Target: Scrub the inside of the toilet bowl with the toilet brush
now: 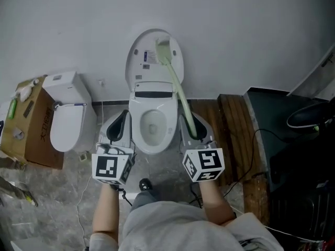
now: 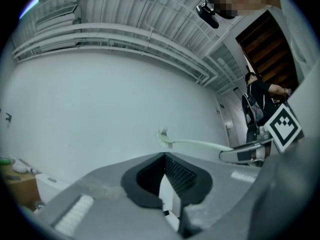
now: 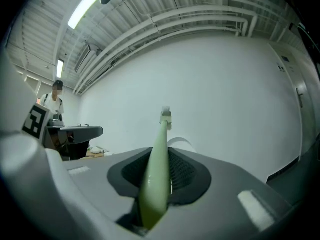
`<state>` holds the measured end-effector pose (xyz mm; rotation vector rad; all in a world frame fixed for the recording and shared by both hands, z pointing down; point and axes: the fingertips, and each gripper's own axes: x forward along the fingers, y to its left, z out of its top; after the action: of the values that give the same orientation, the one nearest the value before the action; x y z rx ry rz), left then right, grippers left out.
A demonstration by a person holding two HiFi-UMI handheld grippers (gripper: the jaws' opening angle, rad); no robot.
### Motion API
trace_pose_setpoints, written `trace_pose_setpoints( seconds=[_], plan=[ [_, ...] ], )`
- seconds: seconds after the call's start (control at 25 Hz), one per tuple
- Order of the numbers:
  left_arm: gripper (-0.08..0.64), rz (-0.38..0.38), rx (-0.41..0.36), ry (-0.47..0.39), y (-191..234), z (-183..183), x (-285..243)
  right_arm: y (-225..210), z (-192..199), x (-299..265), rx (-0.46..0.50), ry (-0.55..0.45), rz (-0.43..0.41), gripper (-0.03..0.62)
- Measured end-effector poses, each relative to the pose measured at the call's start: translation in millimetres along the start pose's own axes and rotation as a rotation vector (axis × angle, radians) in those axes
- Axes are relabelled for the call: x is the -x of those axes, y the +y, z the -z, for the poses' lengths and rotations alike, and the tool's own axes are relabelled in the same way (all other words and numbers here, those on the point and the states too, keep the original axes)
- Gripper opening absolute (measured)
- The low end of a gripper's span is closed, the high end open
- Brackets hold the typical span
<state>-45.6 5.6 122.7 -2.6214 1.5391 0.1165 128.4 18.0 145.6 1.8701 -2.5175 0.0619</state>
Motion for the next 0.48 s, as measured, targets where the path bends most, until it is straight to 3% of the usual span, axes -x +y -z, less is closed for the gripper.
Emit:
trace_pose_setpoints(
  seconds=[0.48],
  plan=[
    [0.003,0.040,0.027,0.007,69,12,-43,17,9,-74,-0.011,0.018,0.050,0.087]
  ],
)
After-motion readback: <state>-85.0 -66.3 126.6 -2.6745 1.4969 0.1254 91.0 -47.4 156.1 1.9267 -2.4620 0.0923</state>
